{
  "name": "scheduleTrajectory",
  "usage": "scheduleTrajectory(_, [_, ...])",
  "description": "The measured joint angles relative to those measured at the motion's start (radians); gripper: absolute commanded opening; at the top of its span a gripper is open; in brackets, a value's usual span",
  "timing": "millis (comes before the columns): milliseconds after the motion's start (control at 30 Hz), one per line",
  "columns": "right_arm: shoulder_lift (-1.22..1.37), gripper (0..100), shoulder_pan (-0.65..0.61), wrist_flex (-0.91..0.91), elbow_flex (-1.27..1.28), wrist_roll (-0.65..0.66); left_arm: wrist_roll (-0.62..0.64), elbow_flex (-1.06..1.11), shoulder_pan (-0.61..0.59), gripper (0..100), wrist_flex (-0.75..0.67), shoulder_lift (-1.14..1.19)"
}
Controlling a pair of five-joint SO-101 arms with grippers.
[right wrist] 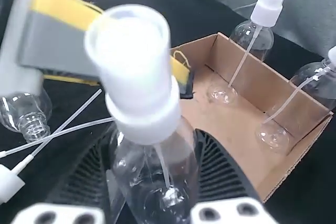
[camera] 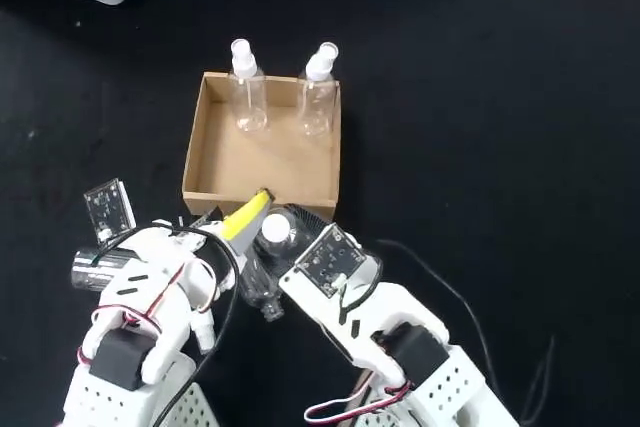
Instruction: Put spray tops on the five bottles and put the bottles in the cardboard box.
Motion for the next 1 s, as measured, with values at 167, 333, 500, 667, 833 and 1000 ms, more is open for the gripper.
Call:
scheduleTrajectory(167, [0.0, 1.9, 0.023, 0.0, 0.0, 0.0, 0.0, 0.0, 0.037, 27, 0.0, 0.0])
scheduleTrajectory(333, [0.0, 1.9, 0.028, 0.0, 0.0, 0.0, 0.0, 0.0, 0.058, 27, 0.0, 0.0])
scheduleTrajectory(500, [0.0, 1.8, 0.026, 0.0, 0.0, 0.0, 0.0, 0.0, 0.038, 27, 0.0, 0.0])
scheduleTrajectory(667, [0.0, 1.6, 0.026, 0.0, 0.0, -0.002, 0.0, -0.046, -0.072, 27, 0.002, 0.009])
scheduleTrajectory(833, [0.0, 1.5, 0.026, 0.0, 0.0, -0.002, 0.0, -0.071, -0.176, 27, 0.002, 0.009])
scheduleTrajectory(1000, [0.0, 1.6, 0.055, 0.006, 0.0, -0.002, 0.0, -0.071, -0.255, 27, 0.002, 0.011])
